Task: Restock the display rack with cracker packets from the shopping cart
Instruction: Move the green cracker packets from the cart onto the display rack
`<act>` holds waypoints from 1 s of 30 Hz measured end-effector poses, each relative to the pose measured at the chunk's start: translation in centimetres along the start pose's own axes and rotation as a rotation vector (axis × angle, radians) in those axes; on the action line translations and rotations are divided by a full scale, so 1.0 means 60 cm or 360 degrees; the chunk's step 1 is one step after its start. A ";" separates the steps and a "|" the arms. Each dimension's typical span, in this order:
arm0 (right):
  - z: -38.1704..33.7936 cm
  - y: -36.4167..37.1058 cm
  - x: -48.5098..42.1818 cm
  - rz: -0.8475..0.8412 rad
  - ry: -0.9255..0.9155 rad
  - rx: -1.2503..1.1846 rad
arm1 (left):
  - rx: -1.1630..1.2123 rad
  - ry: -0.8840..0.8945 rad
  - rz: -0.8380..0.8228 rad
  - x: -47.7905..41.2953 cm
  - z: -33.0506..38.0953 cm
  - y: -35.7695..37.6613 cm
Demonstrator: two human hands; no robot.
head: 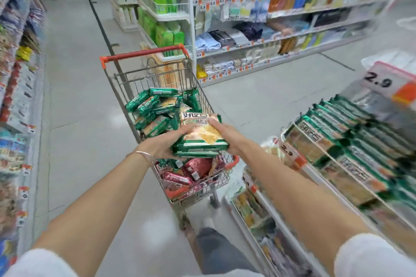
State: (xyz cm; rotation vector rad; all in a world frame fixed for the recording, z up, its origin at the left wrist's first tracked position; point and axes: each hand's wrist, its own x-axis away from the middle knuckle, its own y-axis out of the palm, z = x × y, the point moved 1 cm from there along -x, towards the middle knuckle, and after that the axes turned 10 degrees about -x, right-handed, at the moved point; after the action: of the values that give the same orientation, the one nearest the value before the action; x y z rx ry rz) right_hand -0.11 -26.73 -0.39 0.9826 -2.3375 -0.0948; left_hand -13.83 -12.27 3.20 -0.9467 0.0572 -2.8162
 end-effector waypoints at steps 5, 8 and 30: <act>0.012 -0.084 0.145 0.0130 -0.0055 -0.0240 | -0.0172 0.0123 -0.0210 -0.005 0.032 0.117; 0.015 -0.168 0.253 0.0244 -0.0107 -0.0350 | -0.0374 0.0177 -0.0432 -0.009 0.066 0.224; 0.209 -0.752 0.848 0.1520 -0.0623 -0.0150 | -0.1745 0.0931 -0.0600 0.005 0.168 1.069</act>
State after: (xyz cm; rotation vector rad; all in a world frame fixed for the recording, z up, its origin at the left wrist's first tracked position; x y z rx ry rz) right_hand -6.58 -95.54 1.82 -0.2918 -2.8723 -0.0121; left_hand 1.53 -75.33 5.62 -0.1617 1.7736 -3.2193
